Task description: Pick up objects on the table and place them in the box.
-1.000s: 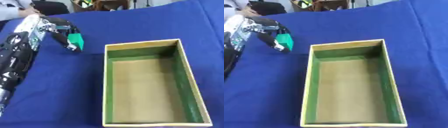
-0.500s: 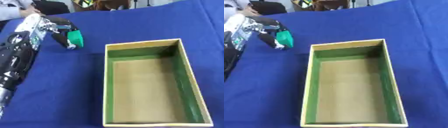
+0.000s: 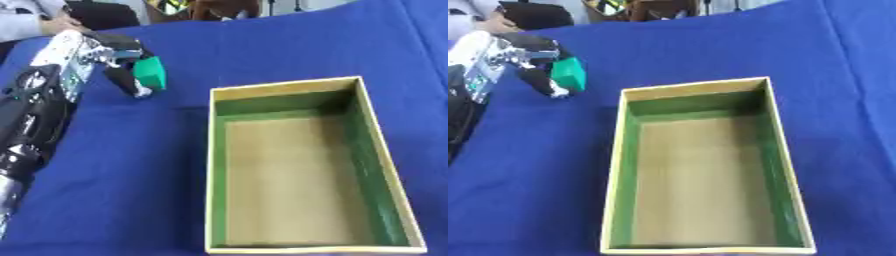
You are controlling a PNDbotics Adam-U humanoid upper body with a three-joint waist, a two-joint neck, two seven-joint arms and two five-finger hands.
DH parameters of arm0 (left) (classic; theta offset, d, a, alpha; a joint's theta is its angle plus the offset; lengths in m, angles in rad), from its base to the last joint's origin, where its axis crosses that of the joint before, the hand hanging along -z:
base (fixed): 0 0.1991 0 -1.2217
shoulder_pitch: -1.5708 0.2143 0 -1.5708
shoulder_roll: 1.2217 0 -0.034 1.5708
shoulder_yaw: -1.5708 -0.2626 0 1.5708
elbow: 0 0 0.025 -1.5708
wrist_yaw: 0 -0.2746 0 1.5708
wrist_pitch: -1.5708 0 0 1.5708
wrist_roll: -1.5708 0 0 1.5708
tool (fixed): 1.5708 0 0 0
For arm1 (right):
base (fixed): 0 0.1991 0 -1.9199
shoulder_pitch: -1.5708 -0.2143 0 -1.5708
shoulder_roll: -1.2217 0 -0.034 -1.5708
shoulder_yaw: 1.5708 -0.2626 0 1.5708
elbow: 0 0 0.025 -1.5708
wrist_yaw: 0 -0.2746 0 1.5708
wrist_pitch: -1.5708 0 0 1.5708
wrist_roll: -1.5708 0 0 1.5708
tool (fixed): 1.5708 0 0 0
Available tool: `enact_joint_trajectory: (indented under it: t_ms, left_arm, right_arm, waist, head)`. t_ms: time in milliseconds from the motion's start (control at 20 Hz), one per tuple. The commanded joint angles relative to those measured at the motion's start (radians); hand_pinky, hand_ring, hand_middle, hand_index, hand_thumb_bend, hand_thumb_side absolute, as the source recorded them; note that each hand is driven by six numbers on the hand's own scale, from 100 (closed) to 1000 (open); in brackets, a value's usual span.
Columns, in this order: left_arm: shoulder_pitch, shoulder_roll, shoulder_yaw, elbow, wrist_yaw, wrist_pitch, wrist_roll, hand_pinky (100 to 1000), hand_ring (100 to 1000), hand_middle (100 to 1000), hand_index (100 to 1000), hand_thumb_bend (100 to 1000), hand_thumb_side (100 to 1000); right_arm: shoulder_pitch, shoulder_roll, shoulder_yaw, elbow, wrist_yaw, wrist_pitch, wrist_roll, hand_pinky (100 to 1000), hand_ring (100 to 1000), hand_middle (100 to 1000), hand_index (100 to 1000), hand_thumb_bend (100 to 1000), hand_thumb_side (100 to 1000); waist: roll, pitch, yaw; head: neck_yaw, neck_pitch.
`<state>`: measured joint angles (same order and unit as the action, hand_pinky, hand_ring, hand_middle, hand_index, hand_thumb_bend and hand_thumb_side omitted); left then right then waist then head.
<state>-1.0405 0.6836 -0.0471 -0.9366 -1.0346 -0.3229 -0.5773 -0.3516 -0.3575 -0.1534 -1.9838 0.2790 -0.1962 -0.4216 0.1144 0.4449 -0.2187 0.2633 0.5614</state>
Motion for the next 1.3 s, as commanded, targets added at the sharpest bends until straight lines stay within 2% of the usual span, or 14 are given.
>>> enact_joint_trajectory:
  t_ms: [50, 100, 150, 200, 350, 600, 800, 1050, 1150, 1300]
  left_arm:
    - [-0.008, 0.013, -0.001, -0.005, -0.014, 0.015, 0.049, 142, 408, 423, 538, 100, 404]
    - [-0.008, 0.014, -0.001, -0.006, -0.016, 0.021, 0.062, 114, 386, 396, 497, 100, 306]
    - [-0.009, 0.014, 0.001, -0.01, -0.019, 0.033, 0.081, 100, 369, 373, 468, 100, 292]
    - [-0.009, 0.014, 0.002, -0.013, -0.021, 0.043, 0.1, 100, 366, 368, 464, 100, 293]
    - [-0.009, 0.014, 0.003, -0.028, -0.017, 0.065, 0.159, 100, 297, 297, 374, 100, 299]
    - [-0.007, 0.018, -0.009, -0.086, 0.014, 0.073, 0.196, 100, 278, 282, 344, 100, 298]
    - [-0.011, 0.022, -0.02, -0.201, 0.039, 0.085, 0.184, 100, 266, 273, 333, 100, 294]
    - [-0.014, 0.0, -0.064, -0.395, 0.048, 0.101, 0.156, 100, 260, 267, 322, 100, 289]
    - [-0.017, -0.036, -0.092, -0.476, 0.064, 0.093, 0.131, 100, 257, 264, 318, 100, 288]
    - [-0.017, -0.129, -0.125, -0.591, 0.1, 0.097, 0.078, 100, 249, 257, 312, 100, 289]
  right_arm:
    - [-0.002, -0.018, -0.006, -0.016, -0.003, 0.001, 0.001, 743, 816, 671, 774, 100, 865]
    - [-0.002, -0.018, -0.006, -0.016, -0.003, 0.001, 0.001, 743, 816, 671, 774, 100, 865]
    - [-0.001, -0.017, -0.006, -0.016, -0.003, 0.001, 0.001, 743, 816, 671, 774, 100, 864]
    - [-0.001, -0.016, -0.006, -0.016, -0.004, 0.001, 0.001, 743, 816, 671, 774, 100, 864]
    - [0.001, -0.014, -0.007, -0.016, -0.005, 0.002, 0.001, 742, 815, 671, 774, 100, 864]
    - [0.006, -0.009, -0.008, -0.016, -0.007, 0.003, 0.002, 741, 813, 671, 773, 100, 862]
    - [0.011, -0.006, -0.008, -0.016, -0.008, 0.003, 0.002, 740, 812, 671, 773, 100, 863]
    - [0.014, 0.0, -0.007, -0.016, -0.012, 0.002, 0.0, 738, 807, 671, 772, 100, 867]
    - [0.014, 0.003, -0.006, -0.016, -0.014, 0.001, 0.0, 737, 805, 671, 772, 100, 870]
    - [0.011, 0.011, -0.006, -0.016, -0.018, -0.001, -0.001, 735, 802, 670, 771, 100, 871]
  waist:
    - [-0.008, -0.024, 0.001]
    - [-0.008, -0.026, 0.002]
    - [-0.009, -0.029, 0.002]
    - [-0.01, -0.031, 0.003]
    - [-0.013, -0.041, 0.004]
    - [-0.015, -0.063, 0.012]
    - [-0.017, -0.087, 0.021]
    - [-0.027, -0.116, 0.032]
    - [-0.033, -0.127, 0.038]
    - [-0.045, -0.141, 0.042]
  head:
    - [0.005, 0.003]
    - [0.006, 0.005]
    - [0.007, 0.006]
    - [0.007, 0.006]
    - [0.009, 0.012]
    - [0.005, 0.028]
    - [0.003, 0.044]
    - [-0.001, 0.061]
    - [-0.007, 0.067]
    - [-0.012, 0.074]
